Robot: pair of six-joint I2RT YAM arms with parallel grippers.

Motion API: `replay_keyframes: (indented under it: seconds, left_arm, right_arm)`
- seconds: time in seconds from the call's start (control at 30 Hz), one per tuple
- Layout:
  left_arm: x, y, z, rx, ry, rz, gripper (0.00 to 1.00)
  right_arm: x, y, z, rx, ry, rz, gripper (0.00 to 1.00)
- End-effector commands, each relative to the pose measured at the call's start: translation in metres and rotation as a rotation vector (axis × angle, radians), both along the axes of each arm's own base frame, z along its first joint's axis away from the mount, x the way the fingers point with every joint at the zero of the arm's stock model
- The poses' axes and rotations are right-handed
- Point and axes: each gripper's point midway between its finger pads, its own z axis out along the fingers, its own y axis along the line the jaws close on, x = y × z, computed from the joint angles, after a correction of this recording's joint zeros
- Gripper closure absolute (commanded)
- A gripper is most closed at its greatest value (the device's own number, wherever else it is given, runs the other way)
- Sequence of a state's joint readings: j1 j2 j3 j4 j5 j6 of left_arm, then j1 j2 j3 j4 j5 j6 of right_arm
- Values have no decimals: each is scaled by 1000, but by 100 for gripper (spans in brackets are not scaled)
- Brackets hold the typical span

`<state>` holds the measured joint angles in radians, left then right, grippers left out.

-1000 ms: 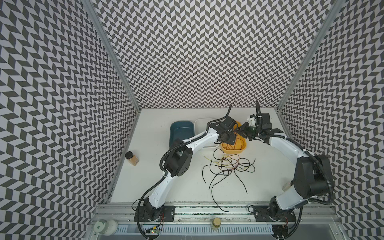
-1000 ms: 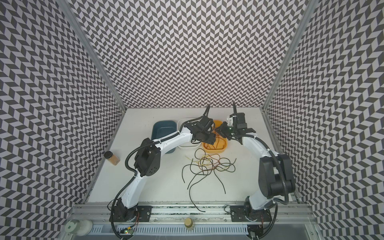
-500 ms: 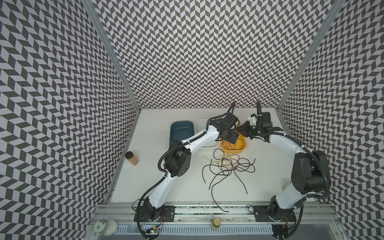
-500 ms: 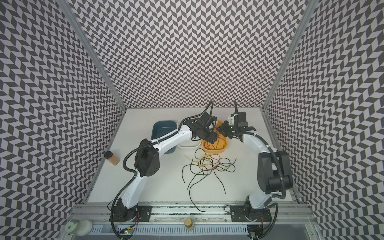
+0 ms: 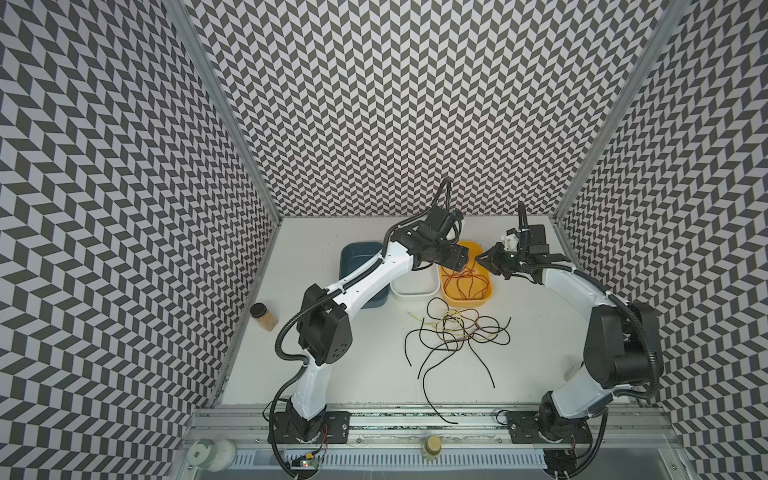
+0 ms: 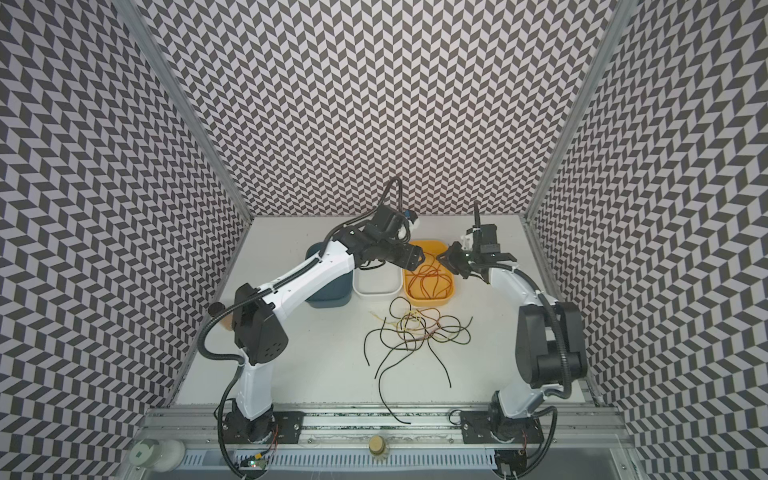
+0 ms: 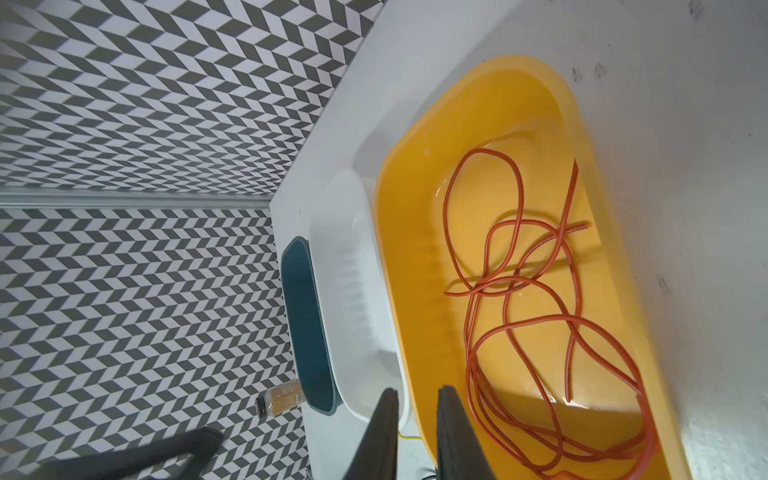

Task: Untangle the cables
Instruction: 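Draw the left gripper back to the teal bin while the right holds the wire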

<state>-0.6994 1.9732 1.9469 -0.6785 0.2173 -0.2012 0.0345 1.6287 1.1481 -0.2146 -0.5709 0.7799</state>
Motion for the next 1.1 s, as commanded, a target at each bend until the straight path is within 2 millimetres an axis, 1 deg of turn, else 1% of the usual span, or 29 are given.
replay_keyframes:
  seconds: [0.0,0.03,0.07,0.1,0.17,0.23,0.27,0.33,0.37,0.4,0.53,0.6,0.7,0.77,0.87,0.97,1.07]
  left_arm:
    - [1,32,38,-52,-42,107,25]
    - [-2,43,47,-49,-67,134,24]
    - [-5,53,53,-42,-87,159,24]
    - [-10,66,59,-34,-113,193,23]
    - [-19,90,66,-15,-142,251,22]
    - [-32,113,66,5,-137,292,21]
    - [-39,126,63,22,-128,316,21]
    - [-54,149,54,60,-117,348,21]
    - [-64,160,49,81,-116,361,21]
    - [-74,170,39,104,-111,368,21]
    - [-110,209,18,131,-115,427,21]
    - [-127,229,5,135,-119,467,21]
    - [-148,250,-4,114,-148,504,20]
    - [-156,261,-7,104,-175,521,19]
    - [-160,270,-8,105,-217,536,18]
    - [-159,273,-10,123,-230,544,18]
    - [-157,276,-16,166,-215,556,19]
  right_arm:
    - [-15,-2,27,-32,-66,9,76]
    - [-22,-3,29,-49,-74,9,73]
    - [-29,-3,30,-65,-80,15,71]
    - [-38,-2,31,-83,-86,28,67]
    - [-55,2,31,-125,-101,59,59]
    - [-74,3,27,-171,-106,83,53]
    - [-83,4,22,-191,-102,95,49]
    - [-101,4,14,-220,-103,99,45]
    - [-110,6,10,-233,-106,112,44]
    - [-118,6,5,-250,-103,114,44]
    - [-139,13,-14,-309,-96,135,43]
    - [-145,15,-25,-344,-89,140,43]
    - [-148,17,-42,-366,-72,134,43]
    - [-146,18,-54,-373,-56,125,44]
    - [-138,18,-70,-392,-33,112,45]
    - [-130,17,-89,-415,5,111,47]
    - [-122,21,-101,-421,14,120,50]
